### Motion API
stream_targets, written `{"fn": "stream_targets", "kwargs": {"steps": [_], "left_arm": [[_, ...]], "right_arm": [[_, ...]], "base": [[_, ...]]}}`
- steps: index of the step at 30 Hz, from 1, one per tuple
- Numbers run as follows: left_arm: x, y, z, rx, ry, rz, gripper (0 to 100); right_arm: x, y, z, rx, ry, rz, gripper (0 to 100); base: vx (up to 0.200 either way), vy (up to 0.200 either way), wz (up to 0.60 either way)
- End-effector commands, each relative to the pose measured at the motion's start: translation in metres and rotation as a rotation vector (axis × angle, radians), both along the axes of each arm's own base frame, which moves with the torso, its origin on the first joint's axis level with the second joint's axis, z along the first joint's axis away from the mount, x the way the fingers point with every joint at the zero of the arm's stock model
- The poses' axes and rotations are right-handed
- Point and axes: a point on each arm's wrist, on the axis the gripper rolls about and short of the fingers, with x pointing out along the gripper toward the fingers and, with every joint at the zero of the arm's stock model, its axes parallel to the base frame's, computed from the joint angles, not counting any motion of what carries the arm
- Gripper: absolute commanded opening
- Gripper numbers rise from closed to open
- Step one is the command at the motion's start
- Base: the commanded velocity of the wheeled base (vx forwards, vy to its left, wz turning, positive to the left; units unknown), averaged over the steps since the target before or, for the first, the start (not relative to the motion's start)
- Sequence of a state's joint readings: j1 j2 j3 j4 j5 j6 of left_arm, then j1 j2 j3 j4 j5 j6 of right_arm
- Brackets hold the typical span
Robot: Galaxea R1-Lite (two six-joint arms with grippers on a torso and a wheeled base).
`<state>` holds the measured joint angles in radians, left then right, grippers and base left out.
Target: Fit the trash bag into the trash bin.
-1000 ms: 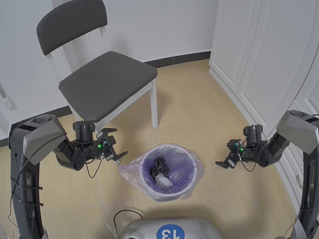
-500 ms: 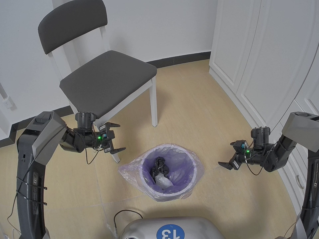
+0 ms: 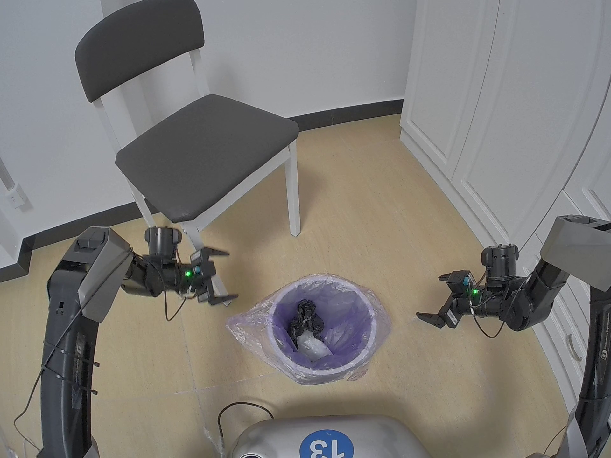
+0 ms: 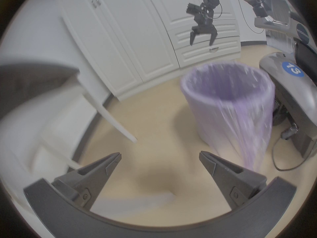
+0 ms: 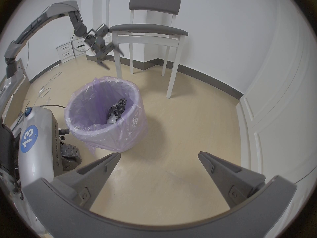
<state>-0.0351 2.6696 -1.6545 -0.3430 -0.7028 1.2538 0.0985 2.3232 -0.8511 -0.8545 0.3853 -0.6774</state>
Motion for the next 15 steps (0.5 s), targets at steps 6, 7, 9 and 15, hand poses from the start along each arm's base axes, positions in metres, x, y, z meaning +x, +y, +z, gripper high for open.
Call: {"fn": "stream_targets", "kwargs": {"steps": [6,7,9,15], "left_arm": [[-0.032,0.026,0.019,-0.014,-0.049,0.043,100],[-0.033,0.034,0.022,-0.022,-0.062,0.062,100],[-0.040,0.043,0.031,-0.028,-0.065,0.085,100],[-0.055,0.081,0.054,-0.048,-0.095,0.175,100]], "right_arm": [[-0.002,0.002,-0.001,0.012,-0.014,0.022,100],[-0.002,0.003,-0.001,0.012,-0.015,0.024,100],[-0.003,0.004,-0.001,0.012,-0.015,0.027,100],[-0.001,0.004,0.004,0.016,-0.032,0.022,100]], "base": [[0.000,0.000,0.00],[0.000,0.000,0.00],[0.000,0.000,0.00],[0.000,0.000,0.00]]}}
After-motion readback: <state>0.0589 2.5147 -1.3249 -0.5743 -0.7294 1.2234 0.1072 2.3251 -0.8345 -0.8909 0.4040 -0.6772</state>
